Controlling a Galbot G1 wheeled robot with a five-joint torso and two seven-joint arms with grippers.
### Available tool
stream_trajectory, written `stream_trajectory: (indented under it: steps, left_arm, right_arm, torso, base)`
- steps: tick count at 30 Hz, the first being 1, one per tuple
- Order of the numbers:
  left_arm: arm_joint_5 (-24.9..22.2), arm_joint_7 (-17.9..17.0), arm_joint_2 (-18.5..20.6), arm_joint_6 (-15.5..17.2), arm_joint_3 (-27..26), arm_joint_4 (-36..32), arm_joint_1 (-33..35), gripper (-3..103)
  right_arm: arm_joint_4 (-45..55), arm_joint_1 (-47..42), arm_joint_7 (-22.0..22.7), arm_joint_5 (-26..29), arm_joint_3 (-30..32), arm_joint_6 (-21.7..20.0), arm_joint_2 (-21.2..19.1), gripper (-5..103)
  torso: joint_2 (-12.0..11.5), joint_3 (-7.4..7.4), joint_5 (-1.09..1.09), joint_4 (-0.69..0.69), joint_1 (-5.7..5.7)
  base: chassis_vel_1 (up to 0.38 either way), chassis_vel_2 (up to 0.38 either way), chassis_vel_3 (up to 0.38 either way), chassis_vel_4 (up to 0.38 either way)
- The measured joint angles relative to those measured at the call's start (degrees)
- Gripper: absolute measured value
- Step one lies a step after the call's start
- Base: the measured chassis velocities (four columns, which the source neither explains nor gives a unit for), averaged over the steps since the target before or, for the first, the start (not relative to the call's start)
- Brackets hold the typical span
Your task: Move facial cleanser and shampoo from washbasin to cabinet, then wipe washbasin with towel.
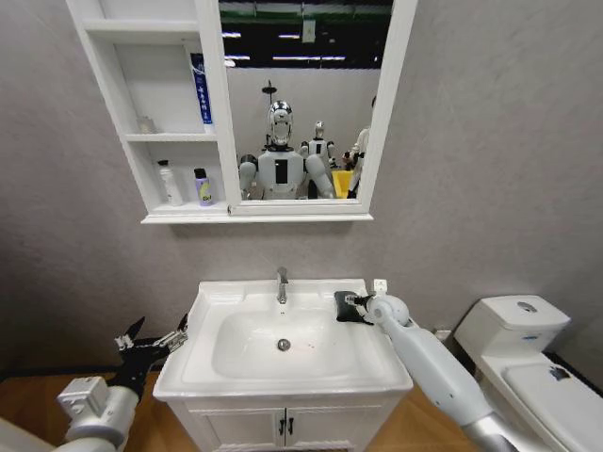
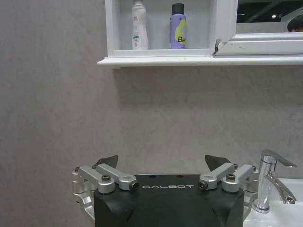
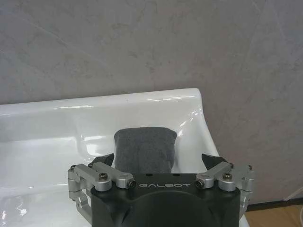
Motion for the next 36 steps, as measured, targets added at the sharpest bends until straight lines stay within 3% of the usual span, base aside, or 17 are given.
stream_trajectory:
  steps: [15,36]
  left_arm:
    - [0.0,0.0,0.0,0.0,0.0,0.0,0.0,100]
    - [0.0,0.0,0.0,0.0,0.0,0.0,0.0,100]
  right_arm:
    - [-5.0,3.5,1.2,2.5,-4.0,0.0,1.2,100]
    - [-7.9,3.4,-1.1,-1.3,-4.0,0.2,2.2,100]
  torso:
    - [0.0,0.0,0.0,0.0,0.0]
    - [0.0,0.0,0.0,0.0,0.0]
  base:
    - [0.0,0.0,0.0,0.0]
    - [0.0,0.0,0.0,0.0]
